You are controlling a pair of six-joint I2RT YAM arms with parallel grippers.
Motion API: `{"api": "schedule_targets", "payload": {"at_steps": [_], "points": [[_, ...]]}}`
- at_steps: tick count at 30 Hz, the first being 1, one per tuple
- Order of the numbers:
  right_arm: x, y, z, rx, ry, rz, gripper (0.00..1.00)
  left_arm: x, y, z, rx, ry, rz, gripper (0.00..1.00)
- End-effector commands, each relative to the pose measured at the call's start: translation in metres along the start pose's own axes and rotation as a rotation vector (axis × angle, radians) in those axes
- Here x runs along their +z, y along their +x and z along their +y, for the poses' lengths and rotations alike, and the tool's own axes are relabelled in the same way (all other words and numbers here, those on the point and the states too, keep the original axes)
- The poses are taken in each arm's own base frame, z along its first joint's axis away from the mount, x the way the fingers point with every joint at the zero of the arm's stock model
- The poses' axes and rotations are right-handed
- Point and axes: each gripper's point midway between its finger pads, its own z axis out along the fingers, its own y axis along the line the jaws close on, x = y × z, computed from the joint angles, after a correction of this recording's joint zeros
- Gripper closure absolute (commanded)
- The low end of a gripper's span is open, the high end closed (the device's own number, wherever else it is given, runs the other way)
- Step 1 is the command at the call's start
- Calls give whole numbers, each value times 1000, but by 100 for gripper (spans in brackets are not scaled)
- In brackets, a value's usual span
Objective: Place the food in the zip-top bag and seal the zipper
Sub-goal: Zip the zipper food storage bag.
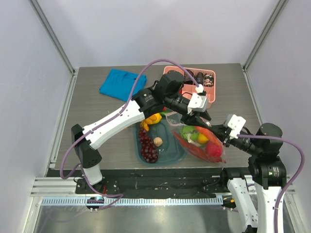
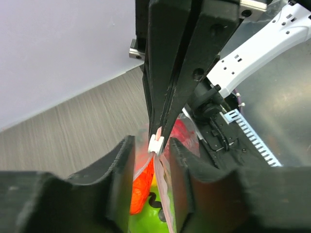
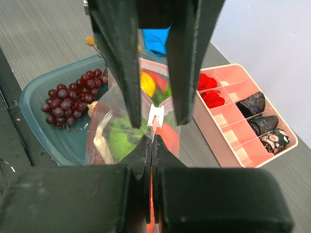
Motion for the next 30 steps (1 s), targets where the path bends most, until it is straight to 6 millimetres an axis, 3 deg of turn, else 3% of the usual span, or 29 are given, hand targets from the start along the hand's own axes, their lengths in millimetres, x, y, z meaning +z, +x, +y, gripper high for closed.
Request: {"api": "schedule_targets", "payload": {"at_steps": [1,5,8,30], "points": [[-5,-31,-7,-100,25,-69,99,-2,-14,-3,14,10,-21,69],[-7,-33,-8,-105,45,-71,99,-6,-3,-6,16,4,8,87],[-8,-36,-9,-108,55,-76,99,-10,8,-6,7,-6,31,93],[-14,-42,-15,-128,108,-79,99,-54,76,0,-85,-71,183,93]]}}
